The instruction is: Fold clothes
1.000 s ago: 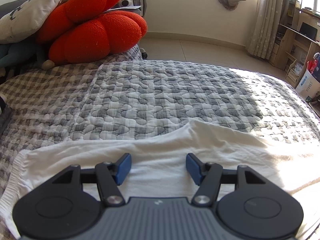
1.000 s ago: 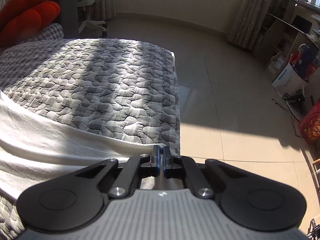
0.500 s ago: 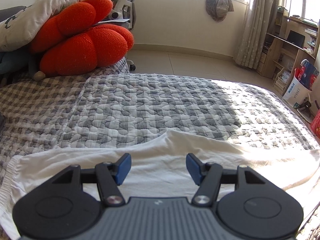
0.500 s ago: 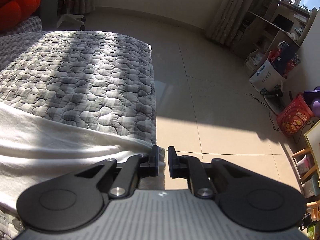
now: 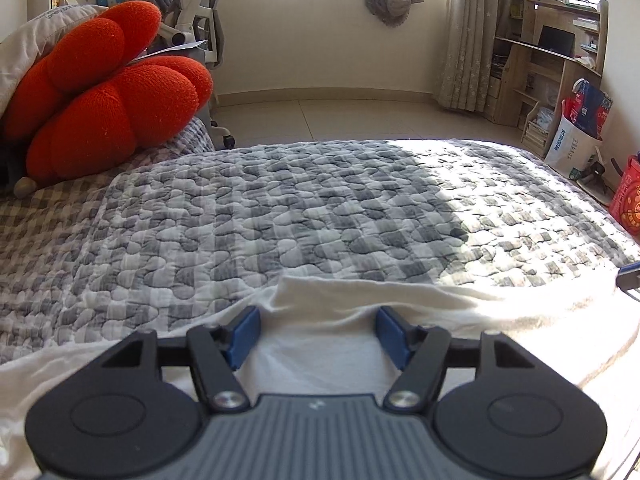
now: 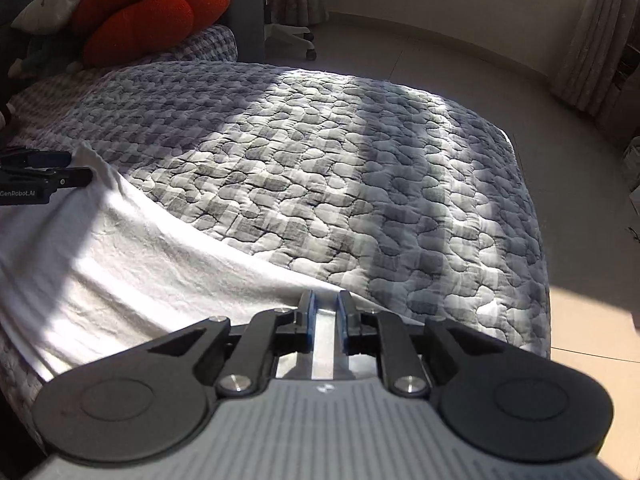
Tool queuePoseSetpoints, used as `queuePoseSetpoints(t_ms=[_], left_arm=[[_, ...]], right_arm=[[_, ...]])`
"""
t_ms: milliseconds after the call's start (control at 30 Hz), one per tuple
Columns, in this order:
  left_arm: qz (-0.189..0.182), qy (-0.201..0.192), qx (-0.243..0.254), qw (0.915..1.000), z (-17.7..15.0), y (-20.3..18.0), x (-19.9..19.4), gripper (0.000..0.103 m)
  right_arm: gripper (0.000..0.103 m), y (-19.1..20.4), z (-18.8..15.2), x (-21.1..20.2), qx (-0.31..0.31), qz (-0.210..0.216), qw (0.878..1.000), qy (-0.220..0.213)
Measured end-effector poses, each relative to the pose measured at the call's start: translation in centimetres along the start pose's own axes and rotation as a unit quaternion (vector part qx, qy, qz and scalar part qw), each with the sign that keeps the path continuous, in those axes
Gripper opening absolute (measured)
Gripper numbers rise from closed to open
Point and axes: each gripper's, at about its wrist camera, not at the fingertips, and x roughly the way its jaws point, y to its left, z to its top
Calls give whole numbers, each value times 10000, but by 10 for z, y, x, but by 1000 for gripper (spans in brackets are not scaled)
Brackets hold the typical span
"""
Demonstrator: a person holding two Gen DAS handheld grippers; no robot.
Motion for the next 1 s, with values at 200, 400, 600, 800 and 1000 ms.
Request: queuePoseSetpoints(t_ms=[200, 400, 600, 800, 1000], left_arm=[[21, -118, -251, 9996, 18, 25, -10, 66], [-300, 142, -8, 9994, 14, 29, -1, 63], [-180, -13, 495, 9986, 10, 9, 5, 6], [-479, -115, 164, 9986, 16, 25, 4, 4], [-590, -303, 10, 9978, 18, 28, 0, 3]], right_arm=[[21, -4, 6, -8, 82, -472, 9983, -317], [24, 46, 6, -11, -506, 892, 9947, -7], [64, 56, 18, 9, -418, 84, 9990, -91], [61, 79, 26, -8, -873, 362, 9934, -653], [61, 111, 43, 8, -1309, 898, 9861, -493]])
